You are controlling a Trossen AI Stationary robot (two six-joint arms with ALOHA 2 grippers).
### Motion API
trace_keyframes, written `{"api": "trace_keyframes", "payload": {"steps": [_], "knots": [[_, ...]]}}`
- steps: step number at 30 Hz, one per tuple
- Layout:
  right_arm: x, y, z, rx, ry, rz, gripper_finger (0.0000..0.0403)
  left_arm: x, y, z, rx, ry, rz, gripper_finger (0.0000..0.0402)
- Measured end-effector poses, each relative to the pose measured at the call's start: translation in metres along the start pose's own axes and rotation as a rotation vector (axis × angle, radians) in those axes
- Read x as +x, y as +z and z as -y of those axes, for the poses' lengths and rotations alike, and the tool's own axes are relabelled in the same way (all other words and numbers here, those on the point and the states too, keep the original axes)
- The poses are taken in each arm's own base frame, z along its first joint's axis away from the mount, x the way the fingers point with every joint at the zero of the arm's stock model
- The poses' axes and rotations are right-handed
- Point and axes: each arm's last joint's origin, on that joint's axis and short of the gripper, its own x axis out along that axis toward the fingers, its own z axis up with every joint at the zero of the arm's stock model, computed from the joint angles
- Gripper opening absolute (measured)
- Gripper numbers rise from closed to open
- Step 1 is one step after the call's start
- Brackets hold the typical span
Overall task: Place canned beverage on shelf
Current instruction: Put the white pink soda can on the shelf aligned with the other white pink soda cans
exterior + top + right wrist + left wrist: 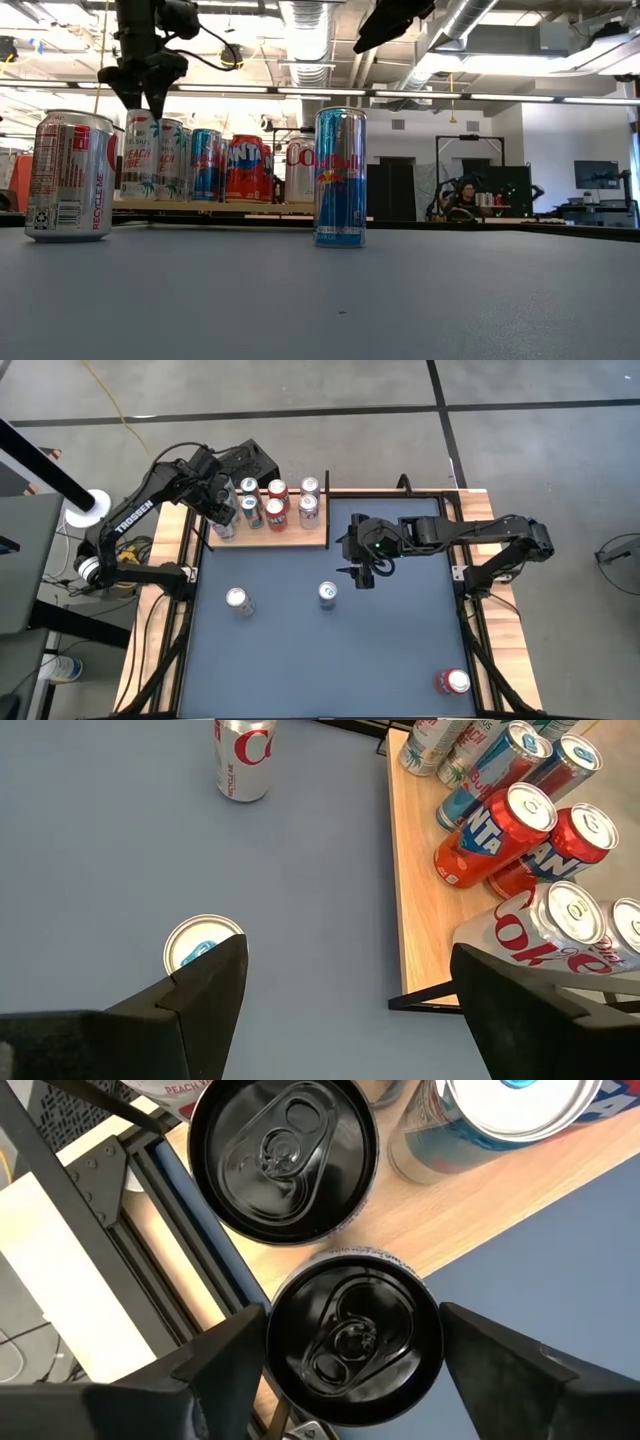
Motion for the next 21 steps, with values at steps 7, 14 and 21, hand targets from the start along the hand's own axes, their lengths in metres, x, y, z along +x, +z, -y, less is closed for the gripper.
{"api": "trace_keyframes", "payload": {"steps": [7,14,21], "knots": [[0.0,0.0,0.0,0.003,0.0,0.0,0.0333,-0.0006,0.0001,0.0,-0.002,-0.001,0.002,0.0239],[0.0,0.0,0.0,0.003,0.0,0.0,0.0333,-0.0006,0.0007,0.0001,0.095,-0.005,0.008,0.0246],[0.0,0.0,0.0,0.004,0.0,0.0,0.0333,-0.0004,0.003,0.0012,0.215,-0.034,0.033,0.0247]]}}
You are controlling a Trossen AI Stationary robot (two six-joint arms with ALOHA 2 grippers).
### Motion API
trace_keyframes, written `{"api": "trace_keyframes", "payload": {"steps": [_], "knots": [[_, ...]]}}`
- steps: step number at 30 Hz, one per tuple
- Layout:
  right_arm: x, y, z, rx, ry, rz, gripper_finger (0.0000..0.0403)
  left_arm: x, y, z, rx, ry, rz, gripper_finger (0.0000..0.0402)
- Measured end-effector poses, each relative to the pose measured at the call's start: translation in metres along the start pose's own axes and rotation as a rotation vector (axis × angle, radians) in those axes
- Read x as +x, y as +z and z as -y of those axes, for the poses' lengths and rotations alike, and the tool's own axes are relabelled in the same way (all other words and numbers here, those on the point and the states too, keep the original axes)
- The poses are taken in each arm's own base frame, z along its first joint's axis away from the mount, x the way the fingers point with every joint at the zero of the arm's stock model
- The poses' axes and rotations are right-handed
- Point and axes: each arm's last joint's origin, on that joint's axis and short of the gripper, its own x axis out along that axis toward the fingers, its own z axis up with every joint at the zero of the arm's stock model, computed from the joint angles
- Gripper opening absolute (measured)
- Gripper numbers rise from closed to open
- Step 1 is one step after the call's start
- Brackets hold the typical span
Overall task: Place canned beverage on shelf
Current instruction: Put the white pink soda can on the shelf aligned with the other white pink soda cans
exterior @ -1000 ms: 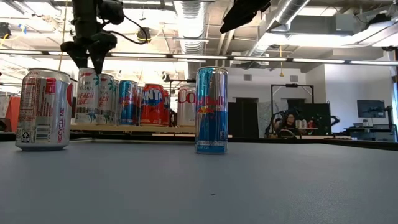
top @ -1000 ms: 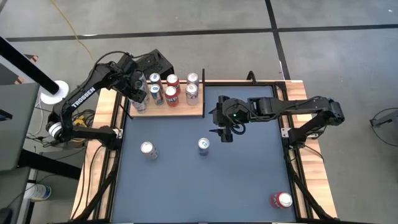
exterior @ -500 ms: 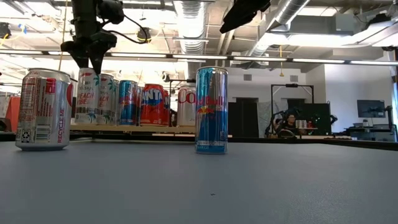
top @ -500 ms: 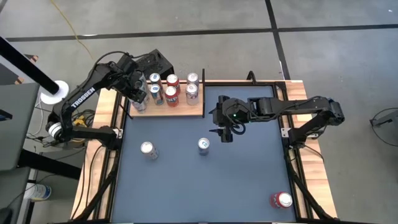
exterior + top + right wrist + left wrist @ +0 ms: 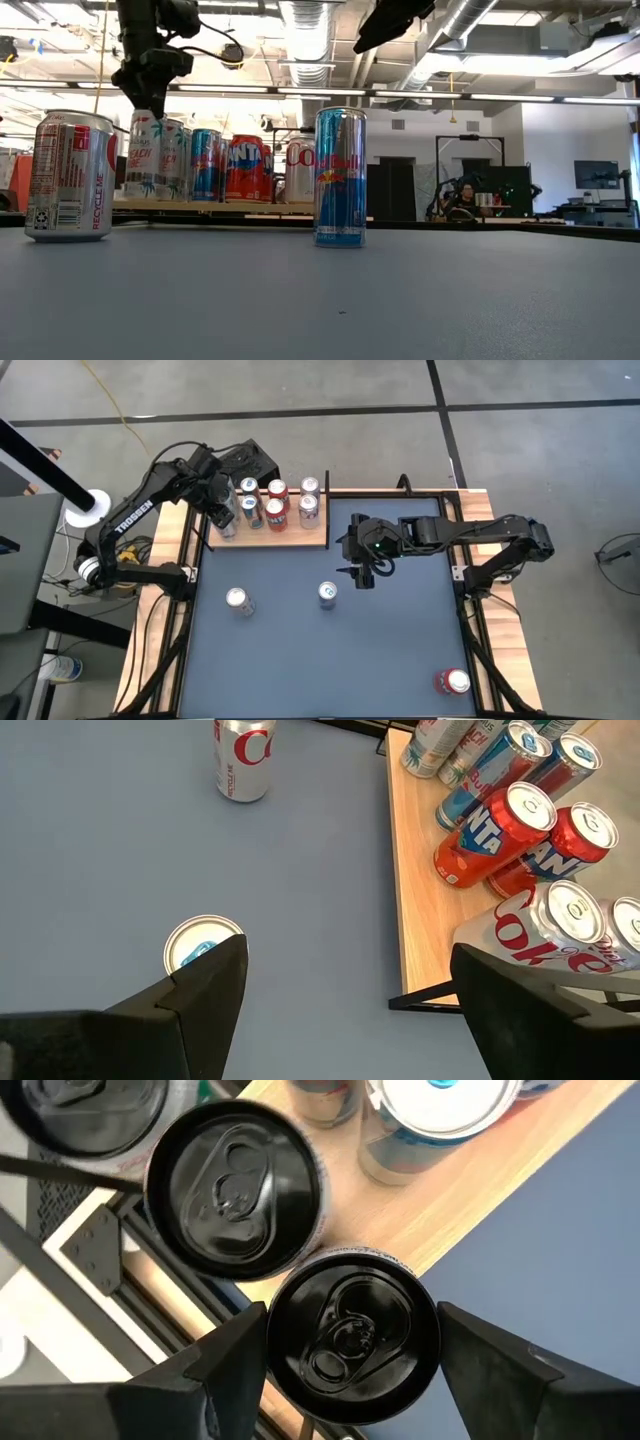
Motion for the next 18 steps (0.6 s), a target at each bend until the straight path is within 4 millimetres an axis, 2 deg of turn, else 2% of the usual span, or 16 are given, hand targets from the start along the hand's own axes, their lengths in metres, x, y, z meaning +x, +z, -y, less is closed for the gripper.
{"api": "trace_keyframes", "payload": {"steps": [18], "knots": [[0.0,0.0,0.0,0.008,0.0,0.0,0.0333,0.0001,-0.0007,0.0003,0.087,-0.008,-0.006,0.0251]]}}
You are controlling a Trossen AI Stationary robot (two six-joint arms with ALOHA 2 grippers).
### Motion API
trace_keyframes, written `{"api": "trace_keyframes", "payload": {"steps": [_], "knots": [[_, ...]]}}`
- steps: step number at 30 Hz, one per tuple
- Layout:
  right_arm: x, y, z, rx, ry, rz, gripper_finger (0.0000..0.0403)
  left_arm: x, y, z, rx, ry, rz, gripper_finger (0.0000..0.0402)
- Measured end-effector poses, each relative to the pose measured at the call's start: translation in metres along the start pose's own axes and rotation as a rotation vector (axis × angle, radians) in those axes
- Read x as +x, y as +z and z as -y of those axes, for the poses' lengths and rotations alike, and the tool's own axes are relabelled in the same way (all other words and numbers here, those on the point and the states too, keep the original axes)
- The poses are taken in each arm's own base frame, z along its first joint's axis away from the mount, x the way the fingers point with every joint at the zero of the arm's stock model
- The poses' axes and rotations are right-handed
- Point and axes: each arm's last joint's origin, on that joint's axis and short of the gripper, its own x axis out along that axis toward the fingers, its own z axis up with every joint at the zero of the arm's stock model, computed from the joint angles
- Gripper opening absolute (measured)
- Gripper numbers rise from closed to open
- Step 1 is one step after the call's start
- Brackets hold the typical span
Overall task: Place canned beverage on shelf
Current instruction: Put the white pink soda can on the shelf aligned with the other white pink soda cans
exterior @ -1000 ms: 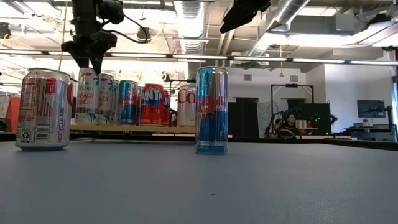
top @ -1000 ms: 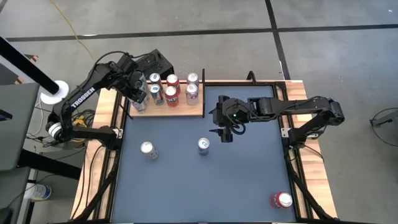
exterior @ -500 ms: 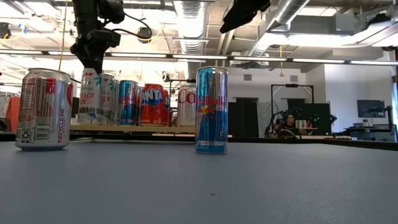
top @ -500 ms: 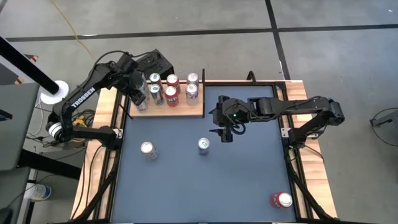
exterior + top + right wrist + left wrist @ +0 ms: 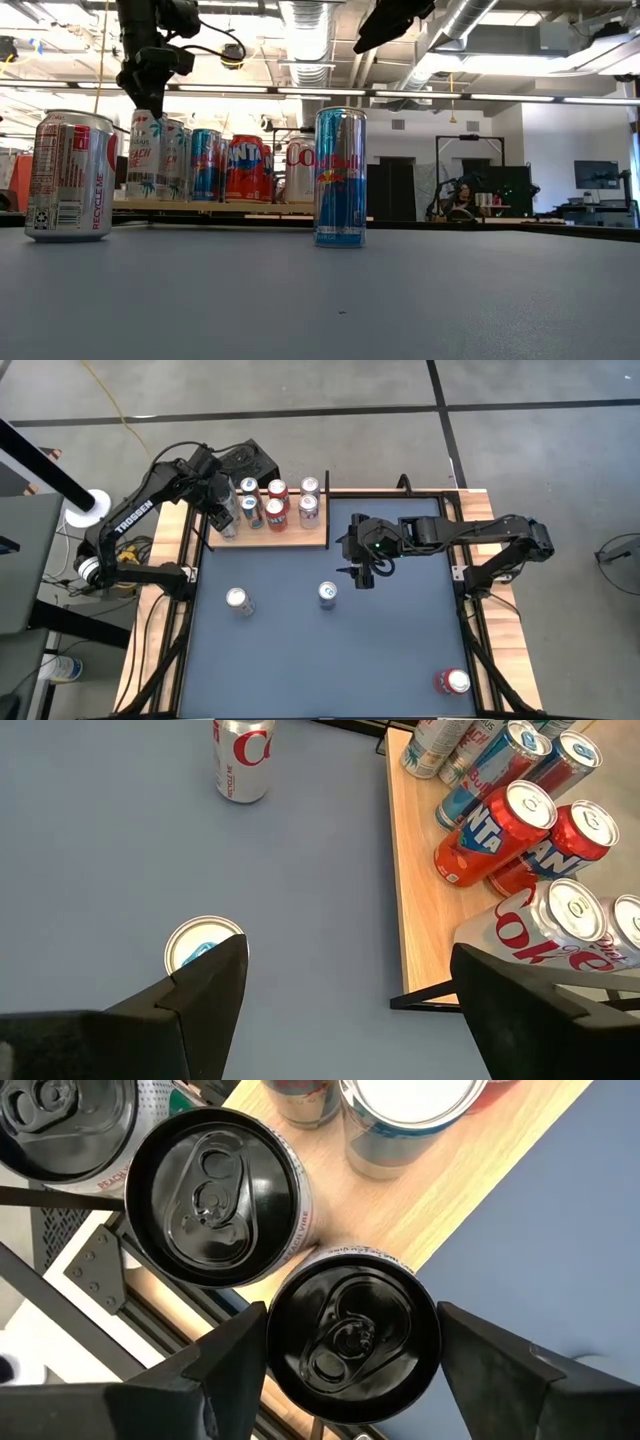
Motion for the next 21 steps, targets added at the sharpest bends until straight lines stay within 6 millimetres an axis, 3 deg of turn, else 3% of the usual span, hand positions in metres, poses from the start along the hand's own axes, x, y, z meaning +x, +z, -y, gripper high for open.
{"api": "trace_keyframes", "payload": {"steps": [10,16,21], "knots": [[0.0,0.0,0.0,0.0,0.0,0.0,0.0333,0.0,-0.001,-0.001,-0.015,0.03,-0.012,0.0301],[0.0,0.0,0.0,0.0,0.0,0.0,0.0333,-0.001,-0.001,-0.001,-0.014,0.038,-0.014,0.0303],[0.0,0.0,0.0,0.0,0.0,0.0,0.0333,-0.015,0.003,-0.002,-0.015,0.041,0.02,0.0303]]}}
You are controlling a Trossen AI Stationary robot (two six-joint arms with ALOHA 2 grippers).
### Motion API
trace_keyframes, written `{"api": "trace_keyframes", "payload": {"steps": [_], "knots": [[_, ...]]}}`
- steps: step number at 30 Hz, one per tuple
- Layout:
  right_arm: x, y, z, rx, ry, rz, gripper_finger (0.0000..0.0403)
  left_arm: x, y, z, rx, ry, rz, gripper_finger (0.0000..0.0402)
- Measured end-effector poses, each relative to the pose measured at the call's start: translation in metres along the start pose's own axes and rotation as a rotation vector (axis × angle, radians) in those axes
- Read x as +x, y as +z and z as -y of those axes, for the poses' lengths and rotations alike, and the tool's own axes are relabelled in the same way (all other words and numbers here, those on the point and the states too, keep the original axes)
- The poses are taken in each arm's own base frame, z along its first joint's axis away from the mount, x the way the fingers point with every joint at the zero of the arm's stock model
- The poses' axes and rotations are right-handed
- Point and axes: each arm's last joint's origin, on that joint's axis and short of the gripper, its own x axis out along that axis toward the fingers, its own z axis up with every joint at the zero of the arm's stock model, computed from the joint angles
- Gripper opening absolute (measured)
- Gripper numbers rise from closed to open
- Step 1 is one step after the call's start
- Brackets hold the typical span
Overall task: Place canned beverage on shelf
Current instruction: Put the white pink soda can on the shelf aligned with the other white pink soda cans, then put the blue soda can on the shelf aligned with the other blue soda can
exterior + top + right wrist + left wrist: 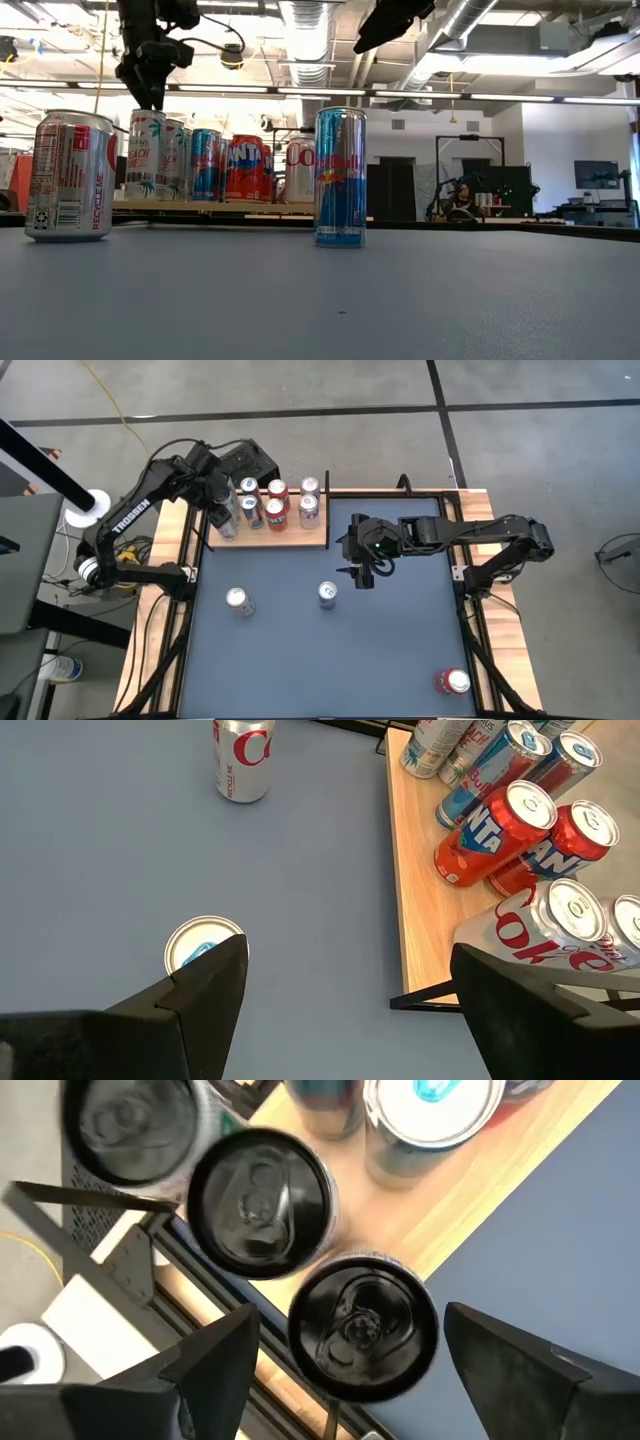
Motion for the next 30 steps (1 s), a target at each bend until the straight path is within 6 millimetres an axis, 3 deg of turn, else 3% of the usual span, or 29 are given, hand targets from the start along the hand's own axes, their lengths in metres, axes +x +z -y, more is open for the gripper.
{"api": "trace_keyframes", "payload": {"steps": [7,13,23,30], "knots": [[0.0,0.0,0.0,0.0,0.0,0.001,0.0333,-0.034,0.004,-0.003,-0.02,-0.005,0.051,0.0304],[0.0,0.003,0.0,0.033,-0.004,0.026,0.0333,-0.062,0.004,0.003,-0.059,-0.17,0.218,0.0304],[-0.003,0.009,-0.017,0.054,0.036,0.069,0.0333,-0.09,-0.04,0.062,0.158,-0.597,0.475,0.0303],[-0.007,0.013,-0.034,0.084,0.08,0.094,0.0333,-0.074,-0.077,0.109,0.28,-0.842,0.576,0.0291]]}}
